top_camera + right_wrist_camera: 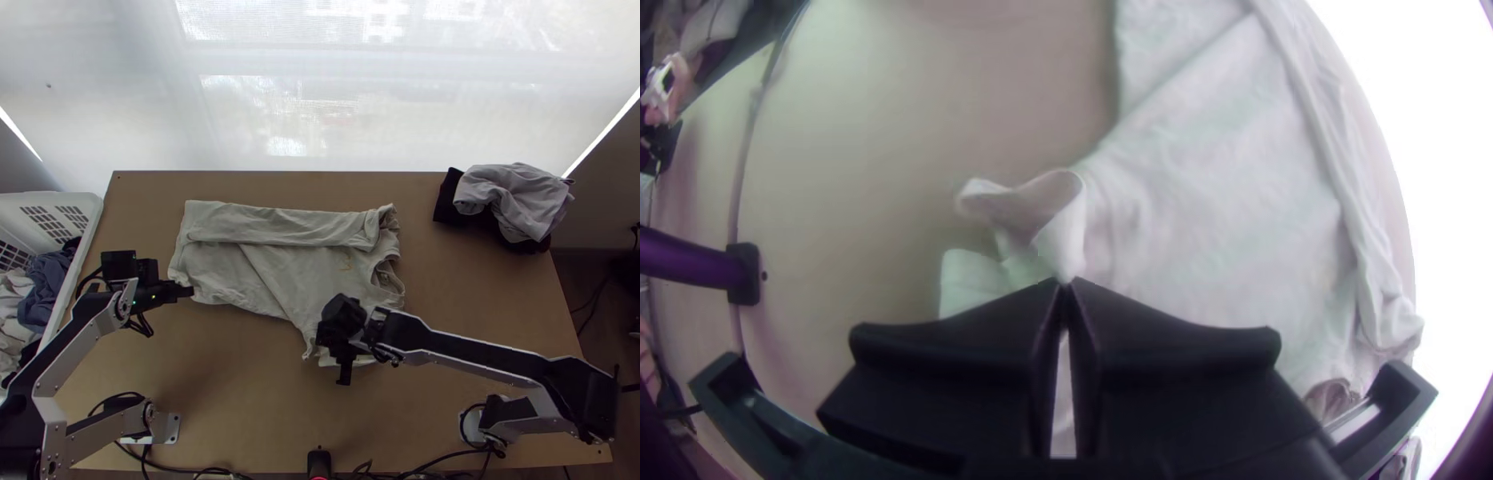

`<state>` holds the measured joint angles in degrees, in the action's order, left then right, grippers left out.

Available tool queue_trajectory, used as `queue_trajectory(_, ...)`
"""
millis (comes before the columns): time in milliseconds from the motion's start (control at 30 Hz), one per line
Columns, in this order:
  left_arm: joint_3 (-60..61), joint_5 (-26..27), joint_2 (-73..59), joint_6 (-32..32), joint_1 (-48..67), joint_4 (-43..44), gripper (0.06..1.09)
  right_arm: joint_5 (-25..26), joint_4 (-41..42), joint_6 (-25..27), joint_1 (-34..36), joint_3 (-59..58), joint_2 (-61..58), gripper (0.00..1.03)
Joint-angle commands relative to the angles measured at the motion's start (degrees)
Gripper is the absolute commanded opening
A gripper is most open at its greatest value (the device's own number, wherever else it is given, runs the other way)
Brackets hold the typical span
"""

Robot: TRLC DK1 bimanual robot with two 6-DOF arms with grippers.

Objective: Fold the t-shirt

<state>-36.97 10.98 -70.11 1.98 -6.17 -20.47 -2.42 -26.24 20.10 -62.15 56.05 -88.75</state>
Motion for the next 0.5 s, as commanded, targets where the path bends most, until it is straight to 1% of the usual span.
queue_trajectory(0,-1.79,0.00,1.99,0.31,-0.07,-0.80,0.09,0.75,0.05,-0.41,10.56,1.52,2.79,0.03)
queue_trajectory(233,-6.18,-0.17,0.85,0.22,-1.30,-0.89,0.09,1.45,1.89,0.29,19.52,3.19,3.50,0.03)
queue_trajectory(467,-11.63,-0.35,-3.11,-0.40,-2.35,-0.62,0.09,1.45,5.67,4.42,26.20,4.86,2.35,0.03)
